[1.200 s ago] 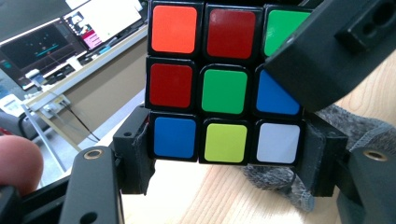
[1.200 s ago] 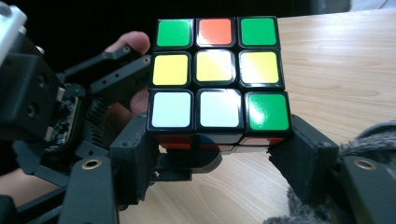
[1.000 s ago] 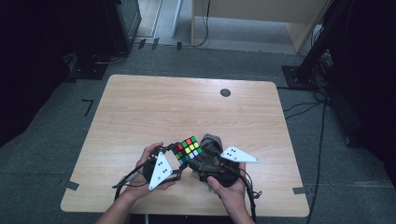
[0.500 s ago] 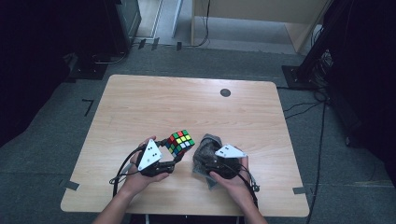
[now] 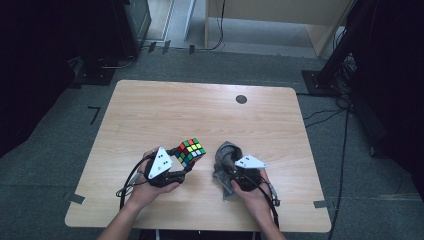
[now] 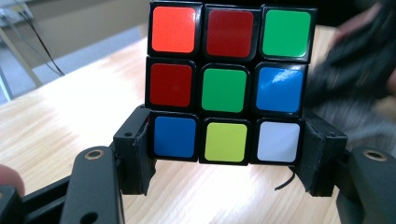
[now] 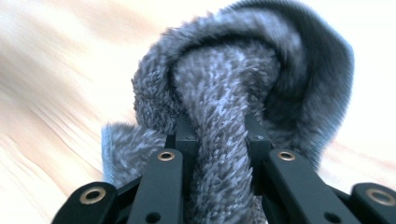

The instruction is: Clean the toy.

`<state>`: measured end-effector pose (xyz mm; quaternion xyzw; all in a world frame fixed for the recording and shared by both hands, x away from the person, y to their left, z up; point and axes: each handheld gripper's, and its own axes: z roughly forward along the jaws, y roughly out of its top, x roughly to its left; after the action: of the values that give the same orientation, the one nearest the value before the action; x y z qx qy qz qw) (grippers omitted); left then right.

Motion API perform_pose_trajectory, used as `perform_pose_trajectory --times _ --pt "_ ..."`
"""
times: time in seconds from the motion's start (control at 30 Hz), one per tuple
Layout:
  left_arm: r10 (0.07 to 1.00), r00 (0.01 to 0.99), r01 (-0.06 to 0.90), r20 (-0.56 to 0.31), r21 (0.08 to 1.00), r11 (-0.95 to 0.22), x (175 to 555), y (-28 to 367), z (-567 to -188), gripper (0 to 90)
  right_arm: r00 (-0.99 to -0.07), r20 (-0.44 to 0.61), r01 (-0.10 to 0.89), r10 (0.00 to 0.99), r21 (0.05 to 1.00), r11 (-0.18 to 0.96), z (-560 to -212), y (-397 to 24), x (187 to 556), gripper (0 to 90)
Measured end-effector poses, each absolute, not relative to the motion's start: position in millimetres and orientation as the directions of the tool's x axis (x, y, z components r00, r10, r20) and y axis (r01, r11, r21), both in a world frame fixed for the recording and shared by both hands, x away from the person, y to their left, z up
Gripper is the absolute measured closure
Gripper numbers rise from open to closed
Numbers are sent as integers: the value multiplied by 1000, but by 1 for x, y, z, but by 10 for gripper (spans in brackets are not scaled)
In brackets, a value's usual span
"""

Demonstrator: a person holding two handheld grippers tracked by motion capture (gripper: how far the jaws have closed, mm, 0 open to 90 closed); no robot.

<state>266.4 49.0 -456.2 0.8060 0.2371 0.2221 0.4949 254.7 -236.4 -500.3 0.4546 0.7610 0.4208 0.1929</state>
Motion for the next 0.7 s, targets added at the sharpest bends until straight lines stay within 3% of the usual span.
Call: perform_pose_trajectory --times 0.17,0.3,0.37,0.43,0.5,0.7 --pt "536 837 177 110 872 -455 267 41 -459 341 -586 231 378 776 926 10 -456 -242 233 754" --pt "477 864 147 163 824 -548 260 28 -459 341 -653 250 296 715 953 -63 -430 -236 216 748" --pt "459 868 143 188 791 -595 257 20 -458 341 -692 194 270 696 963 -1 -419 -224 208 737" --pt "450 869 151 204 758 -634 252 10 -456 341 -716 73 261 694 950 169 -417 -202 203 732" --pt "448 872 166 196 743 -648 247 2 -452 341 -708 -3 250 706 934 255 -424 -187 199 731" --pt "437 862 169 257 666 -726 237 -12 -449 342 -697 -172 197 696 887 417 -435 -164 191 733"
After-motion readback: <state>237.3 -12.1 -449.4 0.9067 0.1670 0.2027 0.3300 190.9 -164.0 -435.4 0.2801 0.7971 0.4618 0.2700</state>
